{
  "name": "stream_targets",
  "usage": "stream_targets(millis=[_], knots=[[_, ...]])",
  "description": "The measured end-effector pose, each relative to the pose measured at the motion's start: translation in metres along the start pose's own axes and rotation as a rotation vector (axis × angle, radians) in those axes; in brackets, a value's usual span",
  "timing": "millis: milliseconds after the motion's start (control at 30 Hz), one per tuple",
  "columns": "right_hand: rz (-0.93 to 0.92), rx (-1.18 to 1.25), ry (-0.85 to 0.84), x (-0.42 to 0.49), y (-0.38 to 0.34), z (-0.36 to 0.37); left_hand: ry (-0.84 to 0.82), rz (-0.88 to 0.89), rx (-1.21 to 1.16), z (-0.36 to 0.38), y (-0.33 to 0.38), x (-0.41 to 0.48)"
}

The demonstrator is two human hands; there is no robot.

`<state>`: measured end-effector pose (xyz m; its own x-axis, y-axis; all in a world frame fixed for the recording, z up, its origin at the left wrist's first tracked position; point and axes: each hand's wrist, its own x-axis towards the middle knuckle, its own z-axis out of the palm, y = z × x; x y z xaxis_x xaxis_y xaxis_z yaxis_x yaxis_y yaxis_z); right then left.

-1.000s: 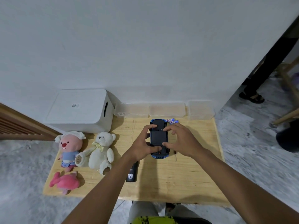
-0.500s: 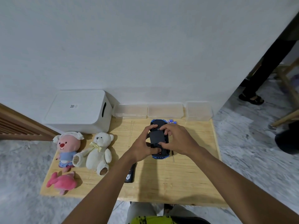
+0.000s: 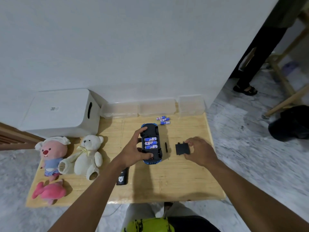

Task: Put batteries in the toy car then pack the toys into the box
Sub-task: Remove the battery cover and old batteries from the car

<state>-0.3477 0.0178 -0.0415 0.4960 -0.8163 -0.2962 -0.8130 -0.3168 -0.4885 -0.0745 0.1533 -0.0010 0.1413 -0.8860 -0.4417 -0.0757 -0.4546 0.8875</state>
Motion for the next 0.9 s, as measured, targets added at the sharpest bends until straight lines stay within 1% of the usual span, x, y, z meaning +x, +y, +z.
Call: stream_targets(millis=[267, 333, 400, 500, 600, 767, 900], knots=[[0.033, 0.020, 0.013, -0.004, 0.000, 0.008, 0.010, 0.002, 0.030, 0.001, 0.000, -0.005], [0.043, 0.122, 0.085, -0.005, -0.013, 0.004, 0.019, 0.008, 0.033, 0.003, 0.002, -0.005], [0.004, 0.247, 0.153, -0.003, -0.038, -0.001, 0.030, 0.009, 0.040, 0.006, 0.005, -0.003], [-0.071, 0.343, 0.158, -0.001, -0.084, -0.007, 0.046, 0.022, 0.051, 0.012, 0.008, 0.001], [-0.060, 0.288, 0.155, 0.000, -0.112, -0.006, 0.079, 0.052, 0.042, 0.018, 0.010, 0.003], [0.006, 0.222, 0.207, 0.005, -0.127, 0.001, 0.106, 0.108, 0.100, 0.024, 0.010, 0.000], [0.081, 0.244, 0.226, 0.005, -0.138, 0.003, 0.138, 0.129, 0.151, 0.028, 0.011, -0.003]])
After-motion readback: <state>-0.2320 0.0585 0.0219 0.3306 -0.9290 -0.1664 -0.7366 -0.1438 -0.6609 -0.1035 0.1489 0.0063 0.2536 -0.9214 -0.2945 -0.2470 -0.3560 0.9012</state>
